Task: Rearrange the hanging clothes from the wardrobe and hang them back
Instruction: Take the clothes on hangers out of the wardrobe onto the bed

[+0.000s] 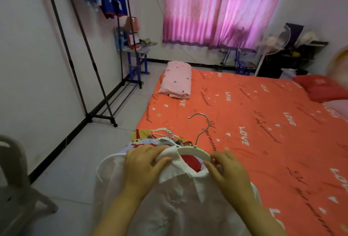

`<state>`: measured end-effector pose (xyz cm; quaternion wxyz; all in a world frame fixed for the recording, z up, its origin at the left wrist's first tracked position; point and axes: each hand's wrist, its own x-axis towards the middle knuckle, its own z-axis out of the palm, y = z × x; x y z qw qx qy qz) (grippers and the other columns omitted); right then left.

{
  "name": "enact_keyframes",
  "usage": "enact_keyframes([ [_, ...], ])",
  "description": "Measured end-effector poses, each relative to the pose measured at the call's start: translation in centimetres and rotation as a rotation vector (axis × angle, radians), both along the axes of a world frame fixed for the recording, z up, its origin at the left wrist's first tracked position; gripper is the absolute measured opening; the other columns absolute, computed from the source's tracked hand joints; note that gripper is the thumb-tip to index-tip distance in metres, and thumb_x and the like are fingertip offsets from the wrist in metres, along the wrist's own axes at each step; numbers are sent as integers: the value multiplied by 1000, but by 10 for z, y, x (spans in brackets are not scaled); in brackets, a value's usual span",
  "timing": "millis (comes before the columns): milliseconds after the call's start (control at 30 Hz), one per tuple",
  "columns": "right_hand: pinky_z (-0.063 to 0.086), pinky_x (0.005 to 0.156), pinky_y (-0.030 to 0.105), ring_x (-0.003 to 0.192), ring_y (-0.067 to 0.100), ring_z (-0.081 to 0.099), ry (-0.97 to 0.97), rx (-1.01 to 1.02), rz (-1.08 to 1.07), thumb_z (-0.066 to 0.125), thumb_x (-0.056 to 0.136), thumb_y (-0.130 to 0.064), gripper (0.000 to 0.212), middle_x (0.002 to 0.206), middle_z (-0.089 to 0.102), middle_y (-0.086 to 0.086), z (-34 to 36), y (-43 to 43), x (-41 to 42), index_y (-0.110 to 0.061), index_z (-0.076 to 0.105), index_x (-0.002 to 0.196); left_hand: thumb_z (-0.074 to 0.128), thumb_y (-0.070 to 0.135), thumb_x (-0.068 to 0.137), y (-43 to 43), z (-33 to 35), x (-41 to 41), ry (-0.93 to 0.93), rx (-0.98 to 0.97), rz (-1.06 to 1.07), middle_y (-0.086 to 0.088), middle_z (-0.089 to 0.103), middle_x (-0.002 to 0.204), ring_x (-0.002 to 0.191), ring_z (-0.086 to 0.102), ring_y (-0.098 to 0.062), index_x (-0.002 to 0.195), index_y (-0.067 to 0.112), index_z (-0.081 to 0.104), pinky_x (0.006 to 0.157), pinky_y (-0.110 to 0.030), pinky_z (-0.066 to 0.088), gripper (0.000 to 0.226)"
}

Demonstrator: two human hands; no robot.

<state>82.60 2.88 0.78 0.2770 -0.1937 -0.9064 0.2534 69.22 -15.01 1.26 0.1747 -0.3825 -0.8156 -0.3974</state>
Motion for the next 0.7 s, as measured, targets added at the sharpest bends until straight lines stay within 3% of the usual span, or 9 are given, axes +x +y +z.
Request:
enact_keyframes([
  [167,29,62,17,75,9,48,-54,-21,32,73,80,-13,9,82,51,-10,-24,27,-66,-10,68,87,48,52,78,23,-22,-63,-53,-106,40,3,68,81,76,62,-20,95,24,73,68,-43,46,41],
  [267,38,64,27,76,17,53,-92,-41,45,72,81,-16,10,83,55,-6,-42,47,-106,-11,67,88,53,51,79,40,-38,-97,-97,-173,63,4,69,88,83,62,-19,99,26,72,74,-37,42,38],
  [433,45,70,42,78,26,55,-188,-87,105,71,81,-19,11,84,61,1,-76,93,-182,-12,68,89,48,50,77,82,-65,-160,-97,-243,144,5,69,80,71,65,-19,91,24,73,66,-32,41,39],
  [567,42,67,36,76,21,52,-281,-147,124,65,86,-24,9,86,62,4,-116,128,-243,-15,67,88,48,50,77,116,-100,-214,-119,-313,206,4,69,79,71,65,-21,91,24,73,65,-36,47,39],
  [633,38,68,31,84,19,52,-343,-193,106,60,89,-25,14,99,61,5,-141,141,-274,-15,65,98,57,42,79,132,-124,-237,-161,-394,263,-1,68,90,82,64,-25,101,21,71,73,-37,47,33],
  [700,38,78,30,107,20,51,-448,-203,88,55,92,-28,27,120,55,5,-167,150,-300,-19,58,117,64,34,83,145,-152,-253,-296,-513,324,-4,59,118,109,54,-27,124,21,57,91,-37,39,44],
])
